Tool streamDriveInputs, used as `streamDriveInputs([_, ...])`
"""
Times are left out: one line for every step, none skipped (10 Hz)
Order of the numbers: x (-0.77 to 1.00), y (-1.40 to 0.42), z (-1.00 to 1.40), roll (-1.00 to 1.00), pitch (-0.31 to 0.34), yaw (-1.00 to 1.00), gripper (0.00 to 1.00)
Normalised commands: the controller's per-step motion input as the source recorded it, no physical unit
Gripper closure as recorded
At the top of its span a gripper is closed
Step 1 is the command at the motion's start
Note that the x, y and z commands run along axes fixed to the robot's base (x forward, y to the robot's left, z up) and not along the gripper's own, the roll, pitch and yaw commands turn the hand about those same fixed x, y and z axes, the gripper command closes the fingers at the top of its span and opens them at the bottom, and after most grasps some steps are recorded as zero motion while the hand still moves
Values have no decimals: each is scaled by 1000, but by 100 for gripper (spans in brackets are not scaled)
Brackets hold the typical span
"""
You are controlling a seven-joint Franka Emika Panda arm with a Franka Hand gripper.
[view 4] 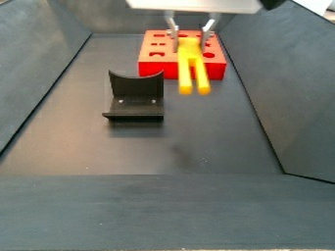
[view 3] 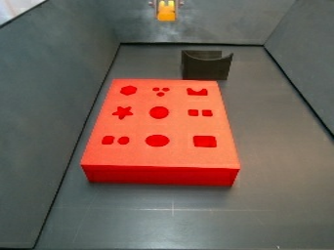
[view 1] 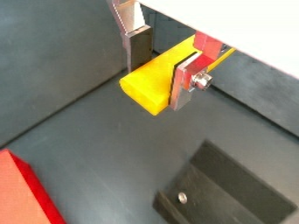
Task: Pick up the square-circle object. Move up. Rotate the square-circle object. Place the square-circle object on the fixture. Regrasp the square-circle object. Move to above the board. Insert the square-circle object.
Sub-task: Place the square-circle object on the fixture.
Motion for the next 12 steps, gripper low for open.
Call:
streamDriveInputs([1000, -149, -177, -34, 18, 38, 100])
streamDriveInputs([1000, -128, -160, -37, 19, 36, 100])
streamDriveInputs([1000, -113, -147, -40, 23, 35, 100])
streamDriveInputs([1000, -101, -137, -42, 25, 36, 100])
streamDriveInputs([1000, -78, -112, -46, 37, 33, 100])
streamDriveInputs([1000, -67, -100, -47, 42, 34, 100])
streamDriveInputs([1000, -52, -80, -51, 57, 35, 100])
streamDriveInputs([740, -652, 792, -1000, 68, 46, 100])
streamDriveInputs([623, -574, 769, -1000, 77, 39, 100])
streamDriveInputs([479, -311, 596, -1000, 90, 29, 100])
streamDriveInputs([334, -161, 387, -1000, 96, 24, 100])
streamDriveInputs([148, -42, 92, -1000, 104, 16, 100])
